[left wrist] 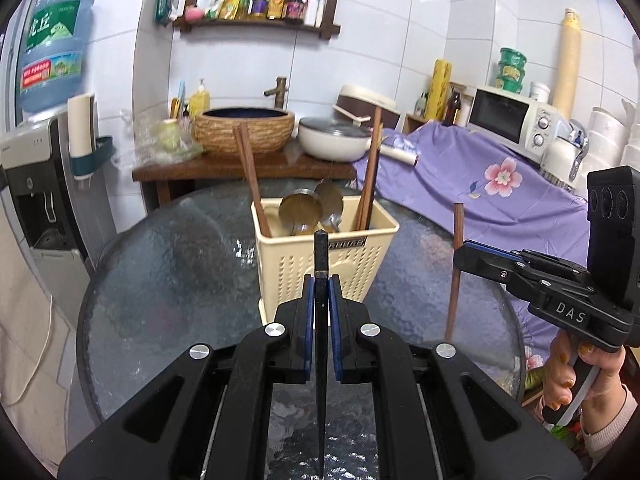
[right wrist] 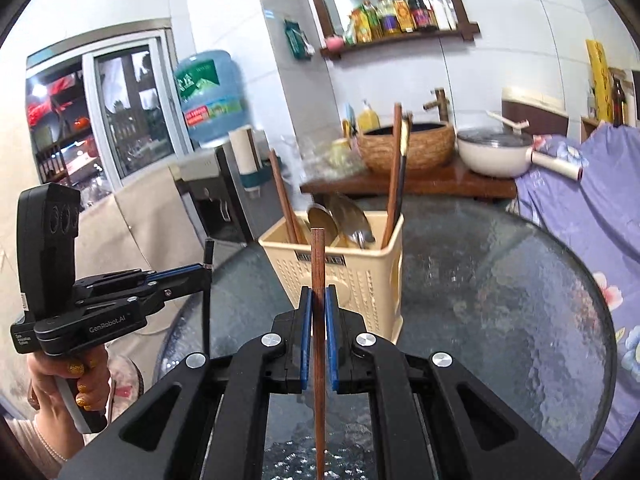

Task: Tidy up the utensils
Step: 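Carry both chopsticks up over the cream holder, then lower both chopsticks into the holder and open both tools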

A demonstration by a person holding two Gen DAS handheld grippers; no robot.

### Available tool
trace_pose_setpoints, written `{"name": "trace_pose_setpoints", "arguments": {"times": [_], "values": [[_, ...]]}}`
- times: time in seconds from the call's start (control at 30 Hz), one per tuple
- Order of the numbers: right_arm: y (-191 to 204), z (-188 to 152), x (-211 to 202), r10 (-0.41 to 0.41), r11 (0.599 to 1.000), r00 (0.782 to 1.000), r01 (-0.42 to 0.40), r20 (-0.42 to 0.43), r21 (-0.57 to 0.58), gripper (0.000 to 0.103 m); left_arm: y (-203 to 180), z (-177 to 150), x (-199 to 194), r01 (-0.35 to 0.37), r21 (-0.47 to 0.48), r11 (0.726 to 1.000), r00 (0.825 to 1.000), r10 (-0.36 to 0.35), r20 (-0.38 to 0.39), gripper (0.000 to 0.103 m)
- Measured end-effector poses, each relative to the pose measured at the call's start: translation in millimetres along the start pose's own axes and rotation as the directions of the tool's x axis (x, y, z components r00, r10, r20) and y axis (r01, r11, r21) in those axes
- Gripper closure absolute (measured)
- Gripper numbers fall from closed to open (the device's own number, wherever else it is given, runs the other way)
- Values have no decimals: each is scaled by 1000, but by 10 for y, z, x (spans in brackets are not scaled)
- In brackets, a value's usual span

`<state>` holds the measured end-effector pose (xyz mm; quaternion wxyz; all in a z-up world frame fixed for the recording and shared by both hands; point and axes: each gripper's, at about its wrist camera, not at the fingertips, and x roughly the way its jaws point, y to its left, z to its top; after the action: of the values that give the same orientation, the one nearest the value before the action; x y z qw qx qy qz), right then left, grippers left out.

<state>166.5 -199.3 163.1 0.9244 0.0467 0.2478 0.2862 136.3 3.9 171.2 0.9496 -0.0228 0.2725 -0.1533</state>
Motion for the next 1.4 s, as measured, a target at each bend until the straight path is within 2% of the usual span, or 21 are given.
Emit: {"name": "trace_pose_setpoints", "arguments": {"times": [0.37, 0.6, 0.67, 0.8, 0.9, 1.0, 1.2, 1.4], "values": [[127, 321, -168, 33, 999, 997, -31, 69, -34, 97, -129, 369, -252, 30, 37, 999, 996, -33, 86, 95], [257, 724, -304, 44, 997, 989, -34, 144, -75, 97, -93, 878, -458, 107, 31, 994, 984, -110, 141, 95], [314, 897, -345, 45, 995, 984, -29, 174, -95, 96, -81, 1087, -492, 109, 31, 994, 981, -113, 158, 95], [366, 1188, -382, 27, 994, 977, -4, 209, -111, 96, -44, 1458, -524, 83, 12, 997, 977, -83, 198, 95], [364, 1399, -386, 11, 995, 969, 14, 245, -97, 97, -15, 1693, -484, 15, 3, 1000, 974, -16, 227, 95], [326, 1599, -330, -41, 993, 954, 72, 297, -94, 97, 27, 1821, -379, -35, -12, 999, 971, 37, 235, 95], [142, 1742, -74, -95, 992, 943, 115, 319, -43, 96, 164, 1847, -110, -87, -47, 995, 972, 95, 217, 95], [-29, 1570, 240, -125, 990, 950, 138, 285, -26, 96, 196, 1636, 163, -134, -39, 990, 973, 139, 186, 95]]}}
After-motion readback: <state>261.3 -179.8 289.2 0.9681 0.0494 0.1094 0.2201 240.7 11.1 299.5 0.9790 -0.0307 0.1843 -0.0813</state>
